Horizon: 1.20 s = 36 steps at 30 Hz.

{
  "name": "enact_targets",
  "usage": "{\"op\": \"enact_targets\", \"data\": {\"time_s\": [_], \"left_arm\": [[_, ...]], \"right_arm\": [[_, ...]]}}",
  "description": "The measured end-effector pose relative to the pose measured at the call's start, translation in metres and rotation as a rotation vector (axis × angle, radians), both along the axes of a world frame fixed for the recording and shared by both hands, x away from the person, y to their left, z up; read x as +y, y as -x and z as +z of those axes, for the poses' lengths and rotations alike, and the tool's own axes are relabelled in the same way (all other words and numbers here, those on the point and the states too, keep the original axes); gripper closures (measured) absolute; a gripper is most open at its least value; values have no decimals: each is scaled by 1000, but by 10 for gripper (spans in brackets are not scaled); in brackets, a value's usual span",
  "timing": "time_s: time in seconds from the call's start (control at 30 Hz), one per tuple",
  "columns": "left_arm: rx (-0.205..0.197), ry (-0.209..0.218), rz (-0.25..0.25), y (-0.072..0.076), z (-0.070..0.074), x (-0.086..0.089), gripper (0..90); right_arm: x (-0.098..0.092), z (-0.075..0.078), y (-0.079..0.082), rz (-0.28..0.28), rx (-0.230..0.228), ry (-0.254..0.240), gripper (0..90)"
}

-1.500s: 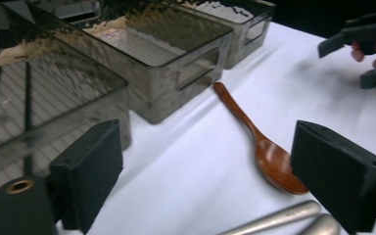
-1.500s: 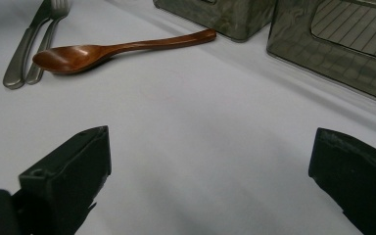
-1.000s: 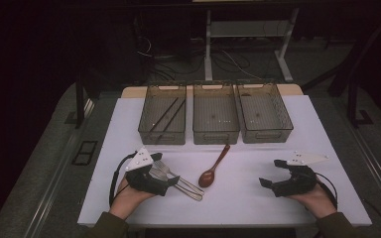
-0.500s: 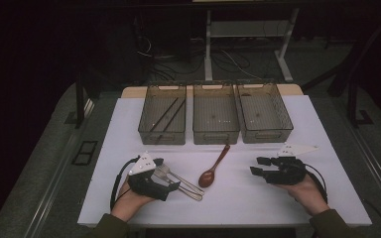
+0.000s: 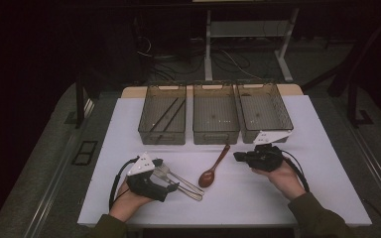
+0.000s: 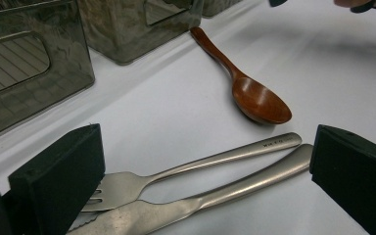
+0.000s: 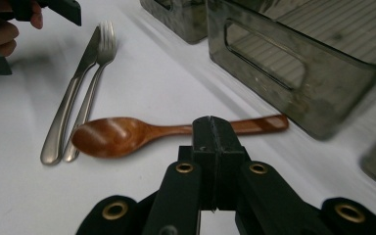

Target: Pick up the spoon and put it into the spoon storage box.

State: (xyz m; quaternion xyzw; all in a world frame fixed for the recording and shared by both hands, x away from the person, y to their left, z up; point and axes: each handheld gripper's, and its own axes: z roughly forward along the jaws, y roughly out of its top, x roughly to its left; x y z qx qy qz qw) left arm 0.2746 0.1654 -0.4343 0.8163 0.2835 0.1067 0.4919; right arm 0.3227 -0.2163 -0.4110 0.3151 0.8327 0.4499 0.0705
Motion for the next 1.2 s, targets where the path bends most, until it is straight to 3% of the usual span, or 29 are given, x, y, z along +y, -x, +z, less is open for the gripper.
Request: {"op": "enact_targets", "data": {"time_s": [0.27, 0.57, 1.2], "left_arm": [[5, 2, -2, -1, 0, 0, 0], [6, -2, -8, -1, -1, 0, 0], [11, -6, -14, -1, -2, -1, 0]], "right_arm": [[36, -10, -27, 27, 38, 38, 888], [61, -27, -38, 45, 63, 96, 888], [67, -36, -39, 52, 75, 139, 888]]}}
